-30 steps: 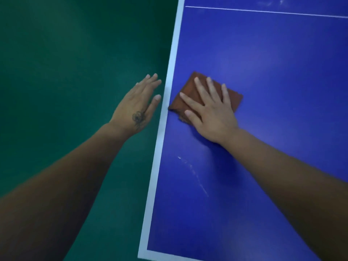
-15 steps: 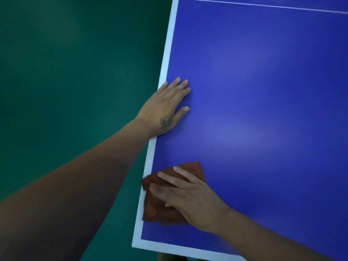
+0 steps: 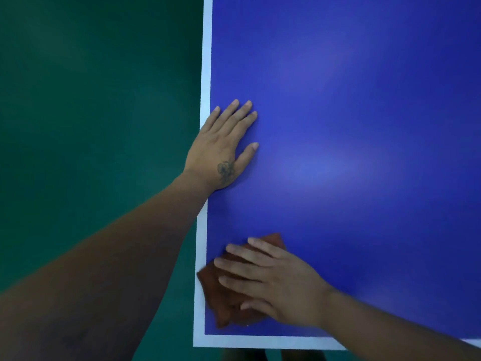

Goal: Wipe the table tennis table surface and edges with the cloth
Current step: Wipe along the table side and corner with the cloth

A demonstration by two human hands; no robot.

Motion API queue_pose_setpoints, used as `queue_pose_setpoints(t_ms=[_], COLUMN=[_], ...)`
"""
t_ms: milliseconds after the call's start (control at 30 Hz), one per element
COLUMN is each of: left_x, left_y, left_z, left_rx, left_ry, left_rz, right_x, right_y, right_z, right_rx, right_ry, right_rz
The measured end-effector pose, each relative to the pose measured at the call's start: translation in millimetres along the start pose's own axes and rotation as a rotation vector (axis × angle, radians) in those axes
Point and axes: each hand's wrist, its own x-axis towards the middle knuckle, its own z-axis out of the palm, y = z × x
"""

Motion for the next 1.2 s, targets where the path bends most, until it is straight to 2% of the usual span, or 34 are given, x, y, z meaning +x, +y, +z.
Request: queue_pose_setpoints(t_ms=[133, 200, 300, 400, 467, 533, 700, 867, 967, 1100, 1200], left_x=[0.4, 0.0, 0.2, -4.4, -14.9, -32.5, -69.6, -70.8, -70.5, -70.7, -70.5], left_y=[-1.9, -1.1, -0.2, 6.1, 15.3, 27.8, 44.3, 46.7, 46.0, 44.0, 43.5], left_z=[1.7, 3.0, 3.4, 1.5, -0.4, 0.0, 4.6, 6.0, 8.9, 11.1, 13.2], left_rx=[-0.007, -0.003, 0.036, 0.061, 0.022, -0.009, 0.028, 0.009, -0.002, -0.005, 0.001], left_ry=[0.010, 0.012, -0.003, -0.016, 0.012, 0.029, -0.014, 0.023, 0.036, 0.045, 0.052], left_rz=[0.000, 0.007, 0.003, -0.022, -0.026, -0.008, -0.017, -0.040, -0.041, -0.039, -0.042], right_x=[0.2, 4.7, 8.4, -4.8, -14.6, -15.8, -12.9, -35.1, -40.9, -43.9, -52.6], right_y=[-21.6, -12.6, 37.2, 102.0, 125.8, 126.3, 58.0, -49.4, -86.7, -78.7, -34.4], right_z=[6.5, -4.1, -30.7, -53.5, -54.2, -46.2, -20.3, 11.8, 22.9, 10.8, -10.8], right_rx=[-0.049, 0.001, -0.009, 0.087, 0.097, 0.021, -0.014, 0.096, 0.062, 0.026, 0.084], right_ry=[0.018, 0.069, 0.174, 0.260, 0.239, 0.209, 0.181, 0.174, 0.112, 0.110, 0.233], right_rz=[-0.067, 0.002, 0.274, 0.602, 0.726, 0.767, 0.704, 0.463, 0.327, 0.136, 0.224])
